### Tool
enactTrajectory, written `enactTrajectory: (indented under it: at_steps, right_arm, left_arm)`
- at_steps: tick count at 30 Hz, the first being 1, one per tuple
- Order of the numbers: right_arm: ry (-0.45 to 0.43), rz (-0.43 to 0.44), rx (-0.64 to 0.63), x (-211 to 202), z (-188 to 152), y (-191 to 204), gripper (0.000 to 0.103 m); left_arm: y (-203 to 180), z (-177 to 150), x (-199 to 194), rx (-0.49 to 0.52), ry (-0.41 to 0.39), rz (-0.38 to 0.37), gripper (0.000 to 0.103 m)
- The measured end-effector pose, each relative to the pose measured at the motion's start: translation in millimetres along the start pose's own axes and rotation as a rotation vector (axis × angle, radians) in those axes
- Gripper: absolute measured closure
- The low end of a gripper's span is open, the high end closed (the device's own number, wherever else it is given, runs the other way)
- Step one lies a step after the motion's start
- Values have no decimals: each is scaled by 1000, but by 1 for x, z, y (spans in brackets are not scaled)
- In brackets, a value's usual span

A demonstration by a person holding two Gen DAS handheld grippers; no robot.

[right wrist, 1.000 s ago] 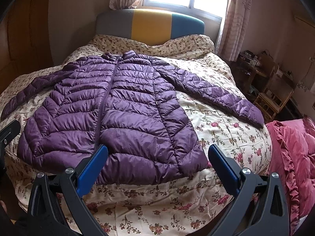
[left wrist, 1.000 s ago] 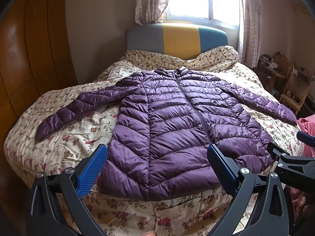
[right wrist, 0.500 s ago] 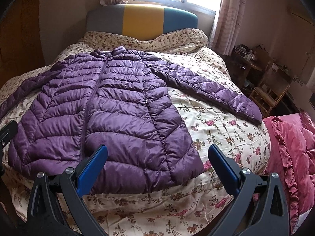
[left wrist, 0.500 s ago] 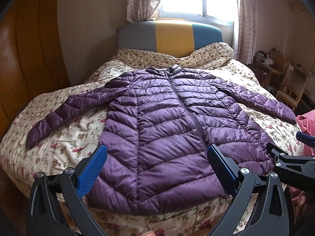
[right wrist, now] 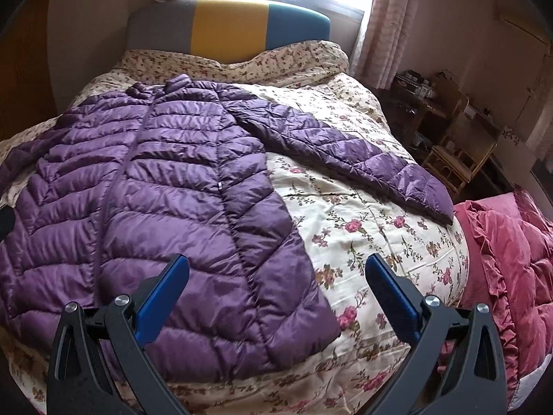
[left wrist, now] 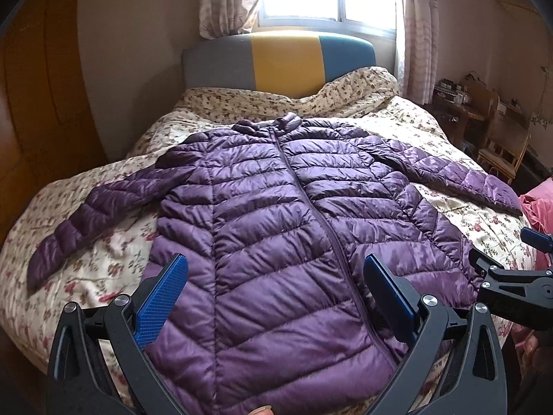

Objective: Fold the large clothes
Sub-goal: 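Move both grippers toward the purple down jacket's hem, then grasp the jacket's sleeve cuff with the right gripper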

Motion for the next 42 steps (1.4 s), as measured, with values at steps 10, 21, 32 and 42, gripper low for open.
enactTrajectory:
  at_steps: [10,21,32,42]
  right_arm:
    - [88,-84,199,70,34,-74,6]
    - [149,-348,499,131,84,-239,33]
    - [207,-440,601,183,100,-300,29]
    - [147,-356,525,206,119,-280,93]
  left_arm:
    - [-6,26,61,9,36,-96,3]
    - [10,56,147,-20,107,-93,3]
    - [37,73,210,-88,143,-61,3]
    - [60,75,233,-97,184,-33,3]
Point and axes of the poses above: each gripper's, at about its wrist camera, not at the fingertips, and x roughly the way its jaws point, y to its left, z to its top, the point moved 6 cm from there along x, roughly the way its jaws point, and after that the axes turned 11 degrees about x, right-handed, at the moved point
